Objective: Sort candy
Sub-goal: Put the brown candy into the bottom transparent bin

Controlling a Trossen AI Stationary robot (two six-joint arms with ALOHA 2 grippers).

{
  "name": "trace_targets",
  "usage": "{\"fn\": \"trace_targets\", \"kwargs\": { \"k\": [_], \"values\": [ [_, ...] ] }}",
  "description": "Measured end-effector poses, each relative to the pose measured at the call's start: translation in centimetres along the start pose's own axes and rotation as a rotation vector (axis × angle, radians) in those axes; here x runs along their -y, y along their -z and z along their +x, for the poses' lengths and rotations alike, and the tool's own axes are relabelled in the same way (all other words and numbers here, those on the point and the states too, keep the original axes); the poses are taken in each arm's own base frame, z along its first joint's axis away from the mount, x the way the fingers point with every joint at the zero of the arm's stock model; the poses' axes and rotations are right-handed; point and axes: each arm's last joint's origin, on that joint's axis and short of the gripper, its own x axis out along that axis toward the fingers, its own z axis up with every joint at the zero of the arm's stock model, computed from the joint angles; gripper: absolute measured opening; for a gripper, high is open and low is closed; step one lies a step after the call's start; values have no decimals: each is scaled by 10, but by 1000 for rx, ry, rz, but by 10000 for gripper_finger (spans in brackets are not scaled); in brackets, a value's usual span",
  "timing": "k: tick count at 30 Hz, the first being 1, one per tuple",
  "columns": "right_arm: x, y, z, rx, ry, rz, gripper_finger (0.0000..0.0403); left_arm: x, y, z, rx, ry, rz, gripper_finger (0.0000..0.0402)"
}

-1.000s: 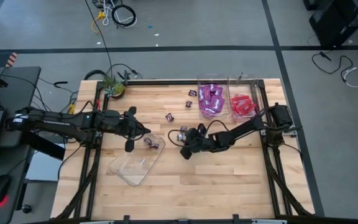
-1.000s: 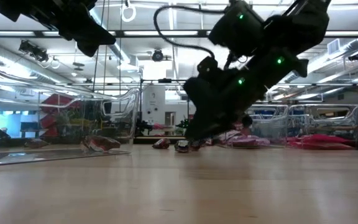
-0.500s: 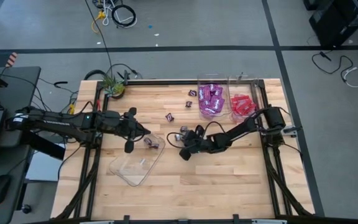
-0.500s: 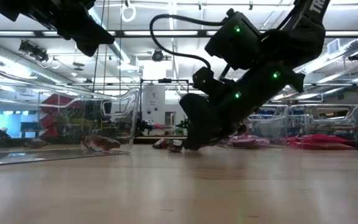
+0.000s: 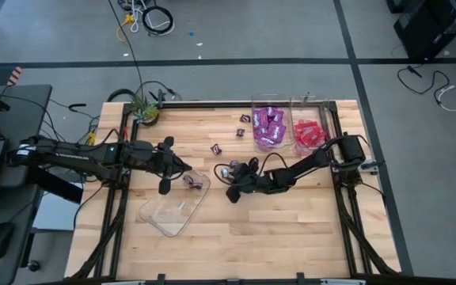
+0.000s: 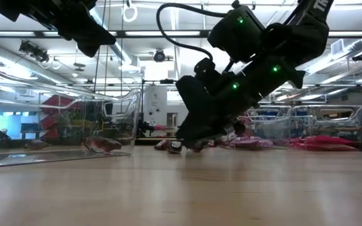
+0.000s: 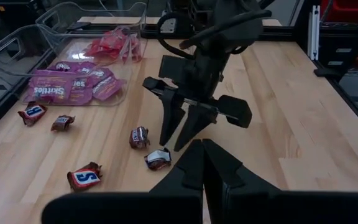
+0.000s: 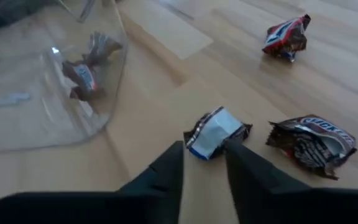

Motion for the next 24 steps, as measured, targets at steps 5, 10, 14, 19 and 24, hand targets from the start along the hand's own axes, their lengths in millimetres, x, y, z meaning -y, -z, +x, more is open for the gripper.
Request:
{"fn": "trace_targets", "kwargs": {
  "k": [5, 10, 14, 19, 24],
  "values": [
    [3, 1, 4, 22, 26, 31, 189, 0, 1, 2, -7, -1, 0, 1],
    [7, 8, 20, 1, 52, 0, 225, 0, 3, 8, -36, -5, 3, 1],
    [5, 11, 27, 7, 68, -33, 187, 0, 6, 14, -66, -16, 7, 1],
    [2, 13, 29, 14, 84, -113, 66, 0, 9, 20, -94, -20, 12, 1],
    [-2, 12, 25, 9, 59, -180, 14, 0, 10, 21, -100, -21, 13, 1]
  ]
}}
